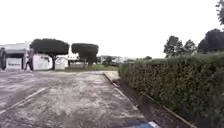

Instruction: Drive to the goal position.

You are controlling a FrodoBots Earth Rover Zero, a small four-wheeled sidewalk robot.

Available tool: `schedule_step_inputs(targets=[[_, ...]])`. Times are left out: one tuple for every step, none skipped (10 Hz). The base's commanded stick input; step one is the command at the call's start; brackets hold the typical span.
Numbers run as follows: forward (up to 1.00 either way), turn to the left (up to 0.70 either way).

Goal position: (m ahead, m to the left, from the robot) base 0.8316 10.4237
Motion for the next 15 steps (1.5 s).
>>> schedule_step_inputs(targets=[[0.5, 0.0], [0.5, 0.0], [0.5, 0.0], [0.5, 0.0], [0.5, 0.0], [0.5, 0.0], [0.5, 0.0], [0.5, 0.0], [0.5, 0.0], [0.5, 0.17], [0.5, 0.5], [0.5, 0.5], [0.5, 0.5], [0.5, 0.5], [0.5, 0.5]])
